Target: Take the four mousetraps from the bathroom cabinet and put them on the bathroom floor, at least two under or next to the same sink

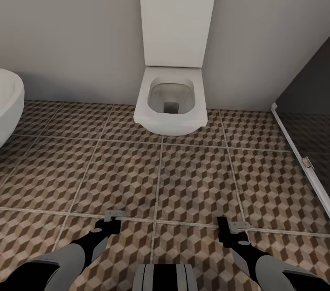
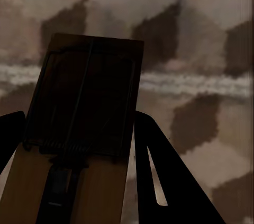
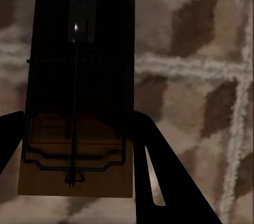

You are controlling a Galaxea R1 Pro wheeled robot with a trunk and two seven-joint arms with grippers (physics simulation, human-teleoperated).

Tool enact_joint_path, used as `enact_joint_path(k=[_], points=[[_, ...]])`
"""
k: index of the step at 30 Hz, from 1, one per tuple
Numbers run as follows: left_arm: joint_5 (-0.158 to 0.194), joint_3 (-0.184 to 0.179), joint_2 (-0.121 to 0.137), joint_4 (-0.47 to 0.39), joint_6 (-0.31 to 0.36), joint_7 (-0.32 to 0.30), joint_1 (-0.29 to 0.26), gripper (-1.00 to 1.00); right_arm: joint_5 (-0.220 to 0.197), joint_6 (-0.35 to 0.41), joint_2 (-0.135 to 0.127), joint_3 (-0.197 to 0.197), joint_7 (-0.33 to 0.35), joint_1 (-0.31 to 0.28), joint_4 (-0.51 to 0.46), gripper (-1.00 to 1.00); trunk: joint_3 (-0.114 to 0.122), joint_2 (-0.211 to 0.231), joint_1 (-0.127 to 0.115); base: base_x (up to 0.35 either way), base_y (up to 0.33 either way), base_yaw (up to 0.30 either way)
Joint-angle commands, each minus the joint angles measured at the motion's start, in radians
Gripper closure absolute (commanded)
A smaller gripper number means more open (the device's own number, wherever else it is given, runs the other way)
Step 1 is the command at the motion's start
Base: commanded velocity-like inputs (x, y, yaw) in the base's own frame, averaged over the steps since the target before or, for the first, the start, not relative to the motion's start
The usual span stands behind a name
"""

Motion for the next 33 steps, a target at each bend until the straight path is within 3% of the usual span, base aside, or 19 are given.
enact_joint_path(k=[1,12,33], points=[[0.002,-0.009,-0.002,0.001,-0.003,0.003,-0.001,1.00,0.007,-0.005,-0.001,-0.009,-0.002,-0.001,0.001,1.00,-0.001,0.000,0.000,0.000,0.000,0.000],[-0.012,-0.011,-0.010,-0.002,-0.004,0.001,0.000,1.00,-0.001,-0.006,-0.005,-0.011,-0.002,-0.001,0.001,1.00,-0.001,0.000,0.000,0.000,0.000,0.000],[-0.005,-0.012,-0.007,-0.007,-0.003,-0.007,0.000,1.00,0.000,0.002,-0.001,-0.011,-0.004,-0.001,0.001,1.00,-0.001,0.000,0.000,0.000,0.000,0.000]])
